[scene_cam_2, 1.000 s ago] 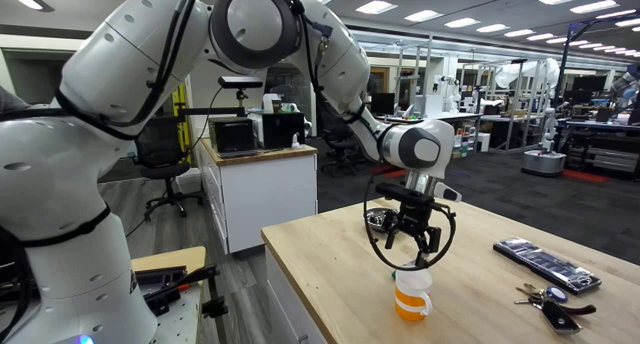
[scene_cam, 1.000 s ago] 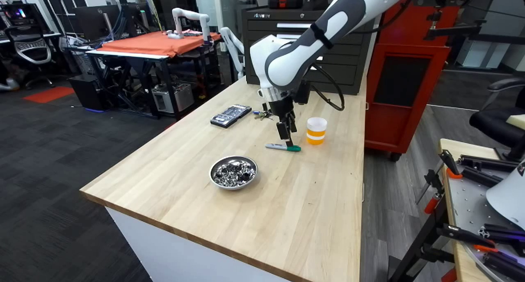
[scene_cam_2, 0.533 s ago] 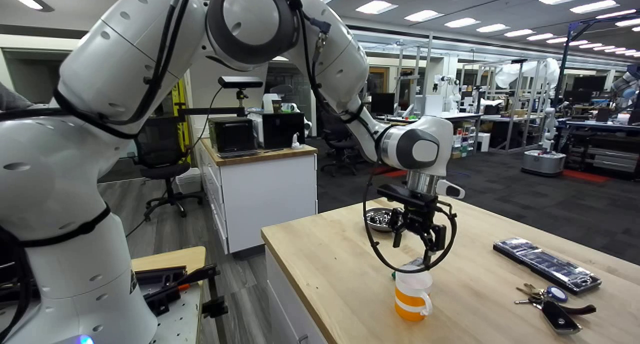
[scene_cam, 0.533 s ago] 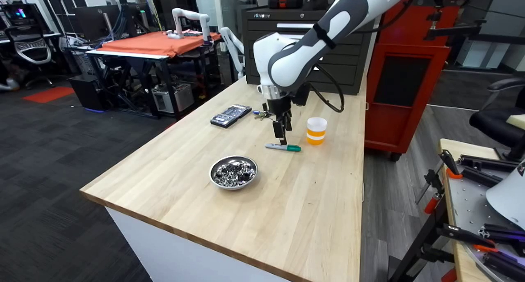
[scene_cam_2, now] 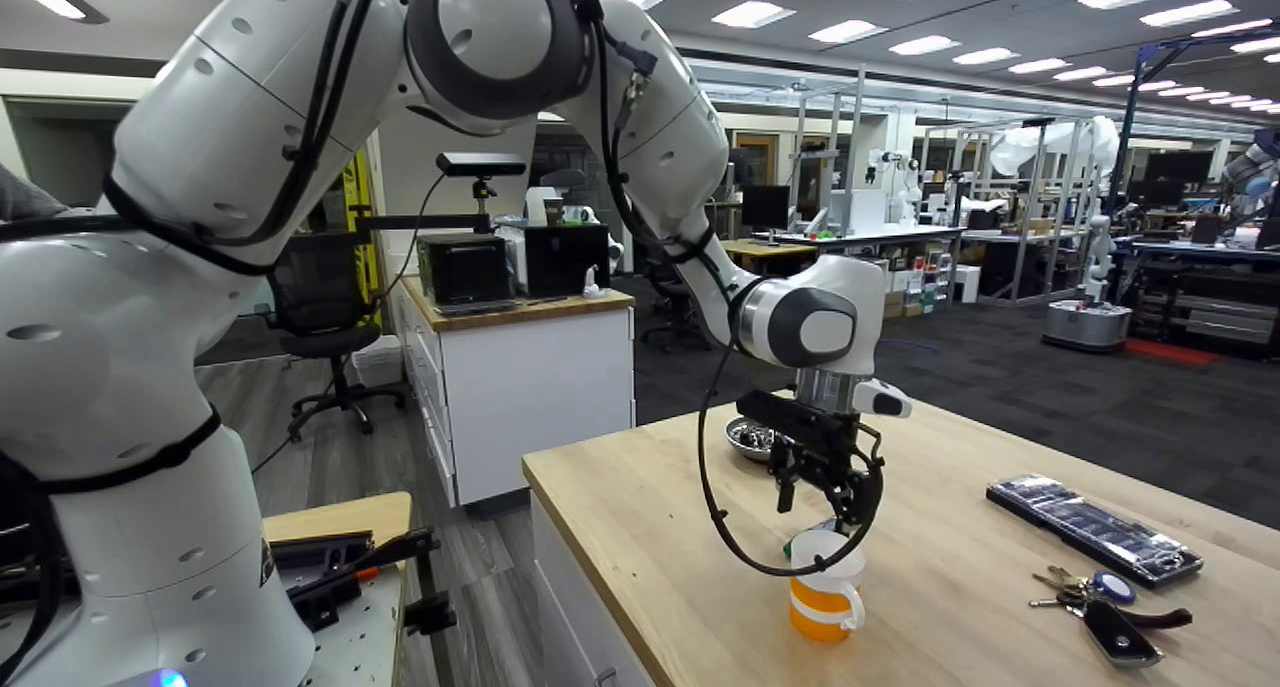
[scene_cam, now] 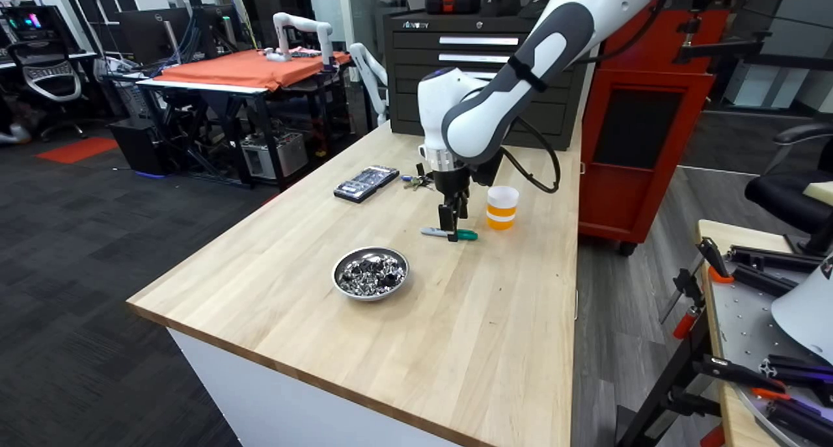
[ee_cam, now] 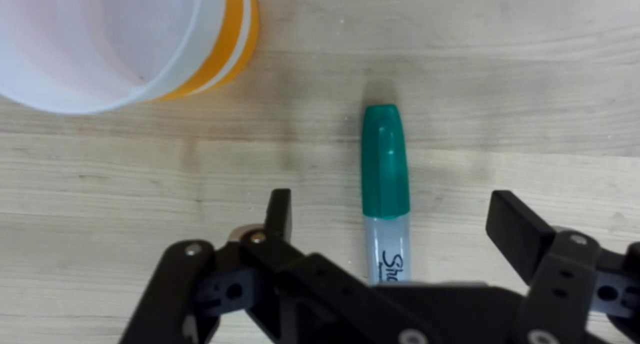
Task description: Put the marker in the mug
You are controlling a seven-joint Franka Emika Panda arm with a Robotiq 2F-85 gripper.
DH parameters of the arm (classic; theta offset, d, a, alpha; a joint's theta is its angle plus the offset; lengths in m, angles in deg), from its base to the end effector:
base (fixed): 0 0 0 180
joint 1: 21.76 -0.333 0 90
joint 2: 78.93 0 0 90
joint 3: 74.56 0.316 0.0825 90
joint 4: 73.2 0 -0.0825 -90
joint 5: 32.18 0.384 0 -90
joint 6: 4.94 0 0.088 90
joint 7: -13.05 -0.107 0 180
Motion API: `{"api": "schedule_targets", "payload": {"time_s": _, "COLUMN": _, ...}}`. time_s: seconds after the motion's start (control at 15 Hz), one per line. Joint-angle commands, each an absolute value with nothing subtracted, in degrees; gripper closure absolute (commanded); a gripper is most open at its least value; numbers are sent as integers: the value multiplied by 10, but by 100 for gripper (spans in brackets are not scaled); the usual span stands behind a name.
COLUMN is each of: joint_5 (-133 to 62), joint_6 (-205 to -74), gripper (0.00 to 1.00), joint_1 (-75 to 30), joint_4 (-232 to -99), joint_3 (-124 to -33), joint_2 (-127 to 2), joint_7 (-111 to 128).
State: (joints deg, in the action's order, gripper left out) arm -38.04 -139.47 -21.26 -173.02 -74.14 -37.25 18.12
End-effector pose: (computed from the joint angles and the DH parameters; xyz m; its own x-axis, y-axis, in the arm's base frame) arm 0.6498 -0.0027 0.1481 0.9793 0.1567 -0.1280 0.1639 -0.9853 0.0476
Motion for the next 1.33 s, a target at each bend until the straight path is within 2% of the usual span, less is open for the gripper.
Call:
{"api": "schedule_targets", "payload": {"time_s": 0.0, "joint_5": -376, "joint_6": -1422, "gripper": 0, "joint_1": -218, "joint_4": -1788, "joint_3": -746, "joint_2": -418, "joint_7": 164}}
{"api": "schedule_targets", "payload": {"time_s": 0.27, "joint_5": -369, "joint_6": -1441, "gripper": 0, "joint_1": -215, "joint_4": -1813, "joint_3": -740, "joint_2": -430, "joint_7": 163}}
{"api": "schedule_targets", "payload": {"time_s": 0.67, "joint_5": -366, "joint_6": -1541, "gripper": 0, "joint_1": -216, "joint_4": -1859, "joint_3": -735, "joint_2": -432, "joint_7": 169}}
{"api": "schedule_targets", "payload": {"time_s": 0.73, "joint_5": -371, "joint_6": -1548, "gripper": 25, "joint_1": -220, "joint_4": -1865, "joint_3": -738, "joint_2": -433, "joint_7": 166}}
{"api": "schedule_targets", "payload": {"time_s": 0.87, "joint_5": -378, "joint_6": -1564, "gripper": 33, "joint_1": -228, "joint_4": -1878, "joint_3": -746, "joint_2": -440, "joint_7": 158}}
{"api": "schedule_targets", "payload": {"time_s": 1.27, "joint_5": -387, "joint_6": -1588, "gripper": 74, "joint_1": -240, "joint_4": -1901, "joint_3": -759, "joint_2": -470, "joint_7": 155}}
